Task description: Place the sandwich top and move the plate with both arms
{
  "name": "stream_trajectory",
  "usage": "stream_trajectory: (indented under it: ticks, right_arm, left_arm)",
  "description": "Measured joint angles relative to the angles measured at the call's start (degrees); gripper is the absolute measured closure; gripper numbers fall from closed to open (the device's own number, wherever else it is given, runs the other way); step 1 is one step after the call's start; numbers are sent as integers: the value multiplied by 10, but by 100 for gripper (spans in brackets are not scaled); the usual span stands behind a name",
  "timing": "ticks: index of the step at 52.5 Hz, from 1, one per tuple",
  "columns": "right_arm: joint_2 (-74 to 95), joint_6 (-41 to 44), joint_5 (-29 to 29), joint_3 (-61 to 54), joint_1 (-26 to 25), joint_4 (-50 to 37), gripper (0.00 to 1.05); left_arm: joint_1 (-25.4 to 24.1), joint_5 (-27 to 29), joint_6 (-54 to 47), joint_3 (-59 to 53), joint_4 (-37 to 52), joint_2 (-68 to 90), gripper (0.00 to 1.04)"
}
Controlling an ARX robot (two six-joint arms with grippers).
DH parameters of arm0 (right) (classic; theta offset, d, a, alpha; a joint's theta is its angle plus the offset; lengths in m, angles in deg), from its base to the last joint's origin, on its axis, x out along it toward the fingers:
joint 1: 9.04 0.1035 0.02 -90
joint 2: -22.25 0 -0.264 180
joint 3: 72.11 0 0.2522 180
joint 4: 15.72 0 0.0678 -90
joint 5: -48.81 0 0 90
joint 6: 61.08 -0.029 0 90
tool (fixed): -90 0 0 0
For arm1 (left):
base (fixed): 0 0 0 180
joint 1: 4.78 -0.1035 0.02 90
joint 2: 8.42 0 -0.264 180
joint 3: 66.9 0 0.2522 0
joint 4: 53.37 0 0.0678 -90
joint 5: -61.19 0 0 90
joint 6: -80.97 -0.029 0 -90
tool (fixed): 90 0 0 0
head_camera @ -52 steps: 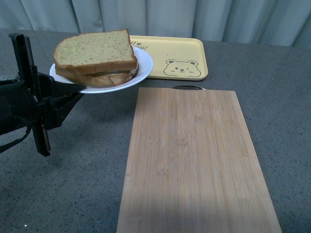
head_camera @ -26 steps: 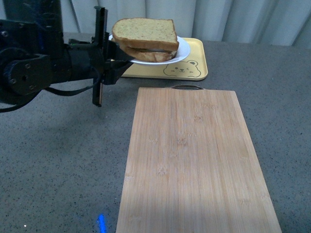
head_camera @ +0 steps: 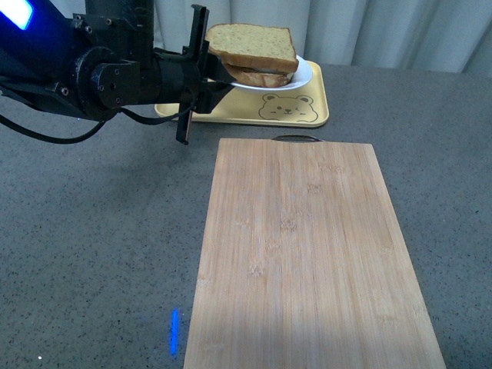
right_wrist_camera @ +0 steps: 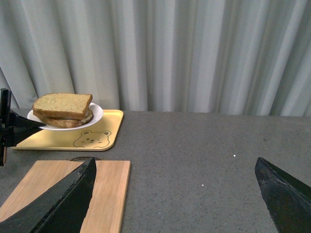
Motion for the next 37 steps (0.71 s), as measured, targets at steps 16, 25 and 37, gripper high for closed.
stream_trajectory:
  ticks: [16, 25, 37]
  right_arm:
    - [0, 0, 0, 0, 0, 0, 9]
    - [0, 0, 0, 0, 0, 0, 9]
    - [0, 0, 0, 0, 0, 0, 9]
  left_arm:
    - [6, -4, -46, 33, -81, 19, 101]
    - [2, 5, -50, 44, -97, 24, 101]
    - [-1, 10, -50, 47, -98, 24, 81]
